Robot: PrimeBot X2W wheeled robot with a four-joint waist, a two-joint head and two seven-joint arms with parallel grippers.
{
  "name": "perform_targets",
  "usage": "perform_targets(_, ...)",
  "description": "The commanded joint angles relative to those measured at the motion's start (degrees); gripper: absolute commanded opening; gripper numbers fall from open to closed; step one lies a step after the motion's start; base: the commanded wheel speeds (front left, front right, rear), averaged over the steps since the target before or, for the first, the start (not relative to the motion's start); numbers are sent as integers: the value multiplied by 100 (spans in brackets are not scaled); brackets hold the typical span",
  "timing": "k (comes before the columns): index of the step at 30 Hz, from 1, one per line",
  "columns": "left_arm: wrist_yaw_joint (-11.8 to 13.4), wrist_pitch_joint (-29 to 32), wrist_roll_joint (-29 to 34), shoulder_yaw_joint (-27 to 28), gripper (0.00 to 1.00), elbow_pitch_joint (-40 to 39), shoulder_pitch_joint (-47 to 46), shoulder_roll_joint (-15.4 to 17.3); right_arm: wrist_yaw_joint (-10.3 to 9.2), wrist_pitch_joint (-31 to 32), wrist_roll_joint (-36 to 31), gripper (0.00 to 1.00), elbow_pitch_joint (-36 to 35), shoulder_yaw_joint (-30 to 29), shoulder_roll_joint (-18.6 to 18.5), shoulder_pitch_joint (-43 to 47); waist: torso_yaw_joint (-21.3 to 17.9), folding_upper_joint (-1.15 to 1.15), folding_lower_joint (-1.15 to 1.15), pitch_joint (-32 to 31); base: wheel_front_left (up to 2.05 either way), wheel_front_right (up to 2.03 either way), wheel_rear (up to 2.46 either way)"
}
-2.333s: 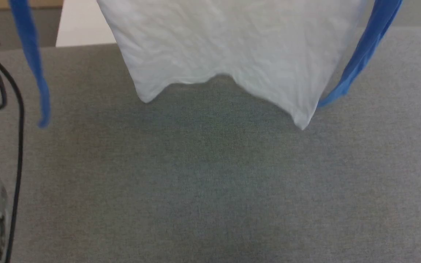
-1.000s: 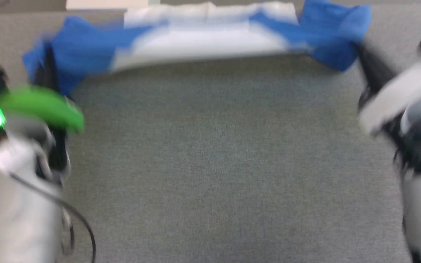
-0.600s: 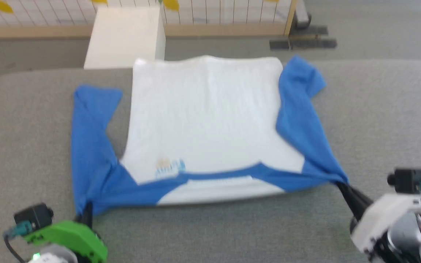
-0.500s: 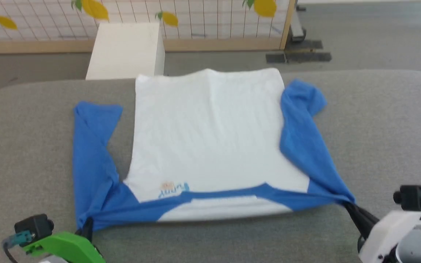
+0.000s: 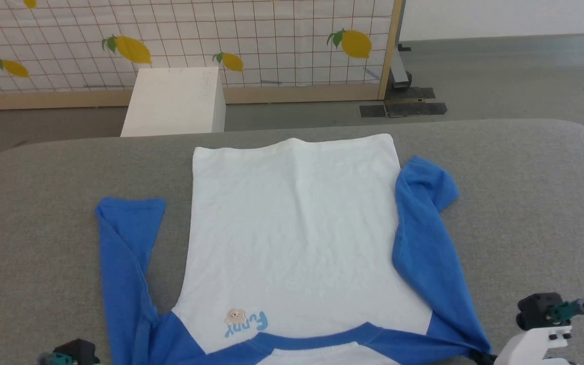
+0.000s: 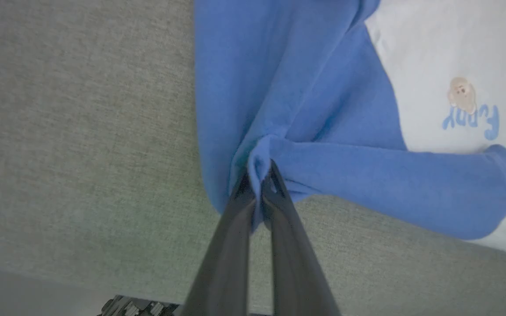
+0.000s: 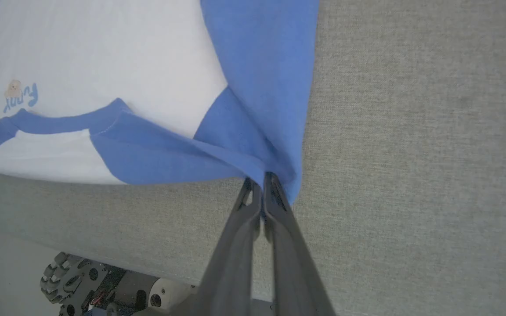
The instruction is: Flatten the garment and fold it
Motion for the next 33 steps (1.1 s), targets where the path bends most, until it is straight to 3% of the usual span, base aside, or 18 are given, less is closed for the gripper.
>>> perform_targets(1,-10,18,-50,-9,100,113,-74,-21,-42,-46,-66,20,88,51,37,19,9,0,1,-15,0,0,0)
perform_targets(2,-39,24,-65,-33,100,173,-103,-36,-42,-55,-58,43,173,100,59,19,9,0,1,-24,0,0,0)
perform_targets(3,-63,4,-105,-29,100,218,-145,-74,-42,-64,-74,55,259,172,64,18,12,0,1,-39,0,0,0)
perform_targets(4,-79,-3,-128,-23,100,243,-172,-84,-42,-99,-56,100,306,202,69,12,13,0,1,-52,0,0,0)
perform_targets(8,-123,-154,-240,200,100,27,-267,-47,-42,-216,119,100,273,156,55,-68,-3,0,1,-93,0,0,0)
perform_targets(12,-199,-599,-229,569,100,-582,-492,50,-42,-327,342,100,-75,-299,125,-302,20,0,1,-72,0,0,0)
perform_targets(17,-705,-2319,396,836,100,-796,-1030,157,-42,-611,251,100,-152,-1104,261,-1138,-34,0,1,140,0,0,0)
perform_targets(21,-1026,-4017,1019,808,100,-573,-1379,55,-42,-711,-153,100,329,-1377,296,-2116,-82,0,1,517,0,0,0)
perform_targets(23,-1112,-4409,1351,739,100,-475,-1547,25,-42,-702,-431,100,687,-1408,294,-2625,-78,0,1,756,0,0,0)
perform_targets(33,-1530,-4549,2479,810,100,-660,-2258,-486,-42,-744,-1930,100,2541,-1335,252,-4737,246,0,1,2033,0,0,0)
